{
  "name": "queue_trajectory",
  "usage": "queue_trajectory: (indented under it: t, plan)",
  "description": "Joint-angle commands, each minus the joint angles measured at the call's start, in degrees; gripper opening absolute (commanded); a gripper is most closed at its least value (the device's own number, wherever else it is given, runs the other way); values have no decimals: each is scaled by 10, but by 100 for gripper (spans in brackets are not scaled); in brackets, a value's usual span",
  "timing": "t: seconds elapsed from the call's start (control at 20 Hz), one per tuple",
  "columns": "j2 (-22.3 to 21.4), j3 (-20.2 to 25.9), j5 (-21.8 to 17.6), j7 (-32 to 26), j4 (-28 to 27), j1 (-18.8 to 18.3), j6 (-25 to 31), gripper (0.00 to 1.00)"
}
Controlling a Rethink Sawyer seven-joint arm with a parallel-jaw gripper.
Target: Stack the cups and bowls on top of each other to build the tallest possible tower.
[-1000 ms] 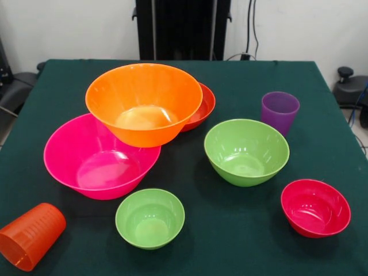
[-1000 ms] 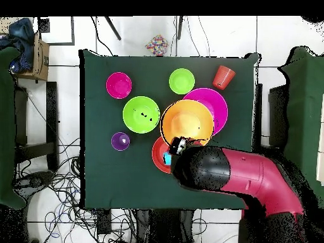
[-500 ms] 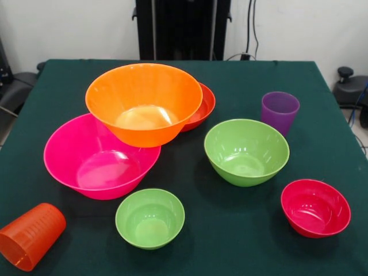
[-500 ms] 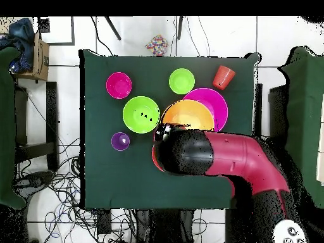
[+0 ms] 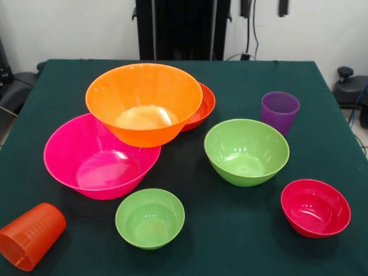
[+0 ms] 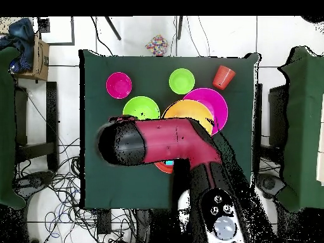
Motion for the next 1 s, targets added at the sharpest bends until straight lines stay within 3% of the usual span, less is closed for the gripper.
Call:
queue_trajectory:
  t: [0.05,0.3,0.5,1.0]
  plan:
    - [79,-80,-70,175,-35,116,-60,100]
    - [123,-142,-92,216,-61,195,-86,100]
    - [172,-195,-120,243,-79,249,-139,100]
    - [265,-277,-130,255,-115,329,-180,100]
